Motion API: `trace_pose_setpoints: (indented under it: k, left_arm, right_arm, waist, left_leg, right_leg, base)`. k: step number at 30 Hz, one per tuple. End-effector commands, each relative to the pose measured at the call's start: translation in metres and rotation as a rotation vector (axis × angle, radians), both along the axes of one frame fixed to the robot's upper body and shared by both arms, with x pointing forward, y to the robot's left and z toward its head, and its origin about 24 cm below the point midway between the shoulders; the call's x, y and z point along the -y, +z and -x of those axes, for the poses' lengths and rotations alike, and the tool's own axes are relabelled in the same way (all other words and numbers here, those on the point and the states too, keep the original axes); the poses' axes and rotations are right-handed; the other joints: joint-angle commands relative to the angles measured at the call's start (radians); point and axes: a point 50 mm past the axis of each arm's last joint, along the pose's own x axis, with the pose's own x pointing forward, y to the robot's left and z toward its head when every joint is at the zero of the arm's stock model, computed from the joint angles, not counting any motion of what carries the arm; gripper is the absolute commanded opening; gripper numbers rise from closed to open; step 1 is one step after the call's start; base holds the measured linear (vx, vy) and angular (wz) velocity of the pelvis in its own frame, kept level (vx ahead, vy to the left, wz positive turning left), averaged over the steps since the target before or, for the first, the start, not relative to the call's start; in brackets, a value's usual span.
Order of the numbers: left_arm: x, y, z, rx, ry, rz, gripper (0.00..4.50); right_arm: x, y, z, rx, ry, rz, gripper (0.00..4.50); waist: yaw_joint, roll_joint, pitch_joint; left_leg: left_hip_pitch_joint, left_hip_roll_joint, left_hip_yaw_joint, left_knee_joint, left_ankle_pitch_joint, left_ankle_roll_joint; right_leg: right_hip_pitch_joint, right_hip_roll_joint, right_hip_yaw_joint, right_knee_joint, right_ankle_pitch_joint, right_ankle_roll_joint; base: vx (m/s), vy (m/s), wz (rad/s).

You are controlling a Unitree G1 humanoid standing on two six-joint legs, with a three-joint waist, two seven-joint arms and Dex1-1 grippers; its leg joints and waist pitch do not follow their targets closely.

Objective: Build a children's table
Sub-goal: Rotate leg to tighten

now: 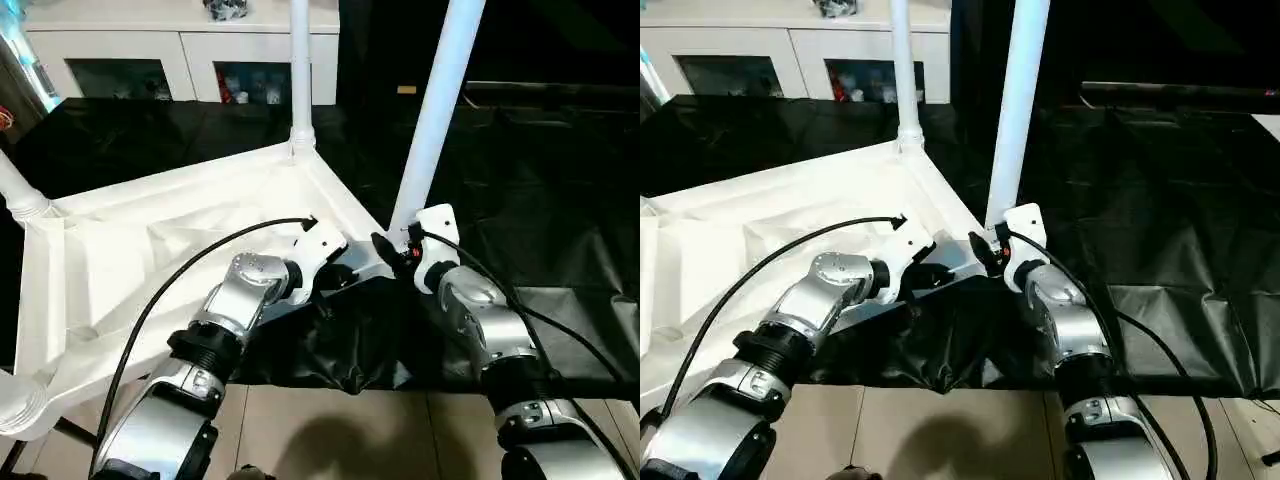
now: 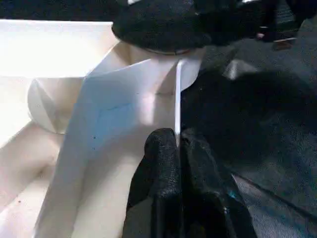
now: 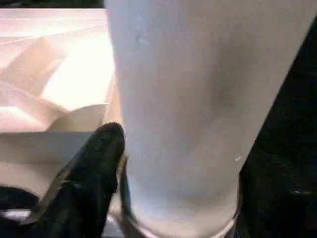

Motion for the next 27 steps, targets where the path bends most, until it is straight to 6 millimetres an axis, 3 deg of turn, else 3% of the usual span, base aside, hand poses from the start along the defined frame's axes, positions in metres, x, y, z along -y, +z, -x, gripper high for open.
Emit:
trace_pose_setpoints:
  k: [1, 8, 11, 13, 17, 21, 27]
  left_arm:
    - [0.028, 0.025, 0.007, 0.113, -0.168, 0.118, 0.0]
    - [0.009, 0.022, 0.012, 0.078, -0.243, 0.101, 0.0]
    - [-0.004, 0.023, 0.015, 0.033, -0.318, 0.101, 0.0]
    - [-0.008, 0.022, 0.017, 0.011, -0.346, 0.097, 0.0]
    - [-0.014, 0.022, 0.02, -0.03, -0.404, 0.087, 0.0]
    - [-0.019, 0.022, 0.022, -0.059, -0.447, 0.075, 0.0]
    - [-0.025, 0.021, 0.022, -0.08, -0.466, 0.055, 0.0]
  right_arm:
    - [-0.035, -0.007, 0.012, -0.042, 0.216, -0.02, 3.73]
    - [-0.018, -0.002, 0.017, -0.015, 0.346, 0.042, 3.9]
    - [0.0, 0.005, 0.029, 0.001, 0.527, 0.062, 3.9]
    - [0.005, 0.007, 0.036, 0.0, 0.603, 0.073, 3.9]
    - [0.014, 0.008, 0.047, -0.03, 0.729, 0.119, 3.9]
    - [0.02, 0.008, 0.054, -0.064, 0.803, 0.138, 3.6]
    - [0.02, 0.008, 0.057, -0.085, 0.848, 0.148, 3.16]
  waist:
    - [0.0, -0.016, -0.079]
    - [-0.001, -0.014, -0.076]
    - [0.0, -0.013, -0.08]
    - [0.011, -0.015, -0.08]
    - [0.018, -0.013, -0.078]
    - [0.019, -0.014, -0.076]
    - [0.026, -0.014, -0.079]
  left_leg:
    - [0.013, 0.021, -0.006, -0.062, -0.124, 0.064]
    - [0.015, 0.023, -0.006, -0.064, -0.151, 0.056]
    - [0.015, 0.024, -0.005, -0.06, -0.123, 0.073]
    - [0.012, 0.025, -0.003, -0.056, -0.106, 0.099]
    - [0.015, 0.026, -0.003, -0.057, -0.129, 0.099]
    - [0.018, 0.028, -0.004, -0.06, -0.161, 0.078]
    - [0.016, 0.028, -0.004, -0.058, -0.133, 0.082]
  right_leg:
    - [0.051, -0.065, 0.042, -0.075, -0.013, -0.231]
    - [0.05, -0.064, 0.043, -0.078, -0.044, -0.233]
    - [0.049, -0.063, 0.043, -0.071, 0.012, -0.243]
    - [0.051, -0.062, 0.042, -0.066, 0.053, -0.249]
    - [0.046, -0.063, 0.041, -0.071, 0.012, -0.258]
    - [0.045, -0.064, 0.042, -0.077, -0.052, -0.253]
    - [0.044, -0.064, 0.042, -0.071, -0.022, -0.258]
  base:
    - [0.0, 0.0, 0.0]
    - [0.0, 0.0, 0.0]
    - [0.0, 0.0, 0.0]
    - [0.0, 0.0, 0.0]
    - [0.0, 0.0, 0.0]
    - [0.0, 0.0, 0.0]
    - [0.0, 0.0, 0.0]
